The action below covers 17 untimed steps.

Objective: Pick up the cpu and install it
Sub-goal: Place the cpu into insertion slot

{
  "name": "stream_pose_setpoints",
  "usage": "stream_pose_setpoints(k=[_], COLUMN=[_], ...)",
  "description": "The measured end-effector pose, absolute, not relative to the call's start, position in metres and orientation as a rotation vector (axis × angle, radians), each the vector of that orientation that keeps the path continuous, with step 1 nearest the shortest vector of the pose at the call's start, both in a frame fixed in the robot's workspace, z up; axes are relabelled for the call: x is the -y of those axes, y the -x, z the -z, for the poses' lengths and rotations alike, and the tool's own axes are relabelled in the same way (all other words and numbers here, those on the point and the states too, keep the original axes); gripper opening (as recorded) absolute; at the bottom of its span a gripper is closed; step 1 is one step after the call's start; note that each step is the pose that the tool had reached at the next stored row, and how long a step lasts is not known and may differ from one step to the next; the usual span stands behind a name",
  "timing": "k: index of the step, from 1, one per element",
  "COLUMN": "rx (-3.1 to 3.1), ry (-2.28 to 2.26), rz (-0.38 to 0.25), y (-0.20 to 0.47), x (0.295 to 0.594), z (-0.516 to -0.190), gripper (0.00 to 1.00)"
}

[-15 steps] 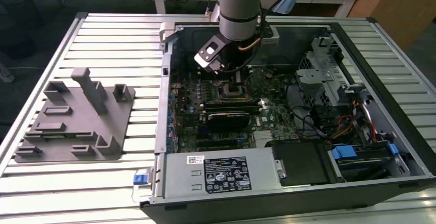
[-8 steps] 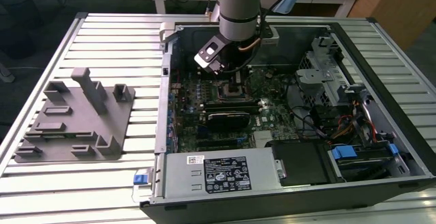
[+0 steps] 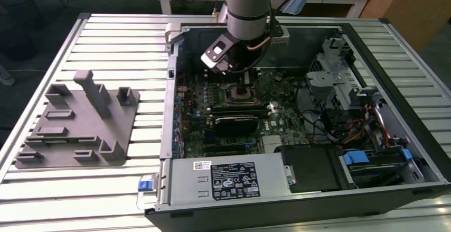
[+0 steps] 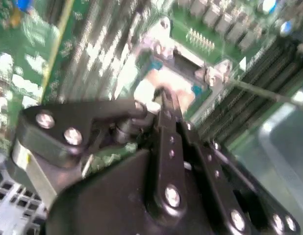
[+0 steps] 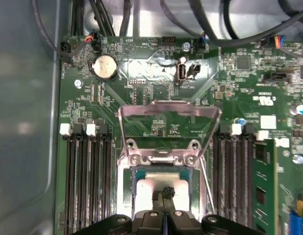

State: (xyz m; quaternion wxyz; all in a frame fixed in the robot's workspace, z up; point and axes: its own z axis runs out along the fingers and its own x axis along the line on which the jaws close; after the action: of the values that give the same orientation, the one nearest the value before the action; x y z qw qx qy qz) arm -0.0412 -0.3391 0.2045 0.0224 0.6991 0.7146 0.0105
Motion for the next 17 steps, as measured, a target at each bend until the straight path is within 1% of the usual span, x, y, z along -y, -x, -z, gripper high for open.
stream_pose_setpoints(k=[17], rx=[-2.213], ry=[-2.165], rz=[-0.033], y=[0.041], x=[0.339], z=[-0.261], gripper=[0.11])
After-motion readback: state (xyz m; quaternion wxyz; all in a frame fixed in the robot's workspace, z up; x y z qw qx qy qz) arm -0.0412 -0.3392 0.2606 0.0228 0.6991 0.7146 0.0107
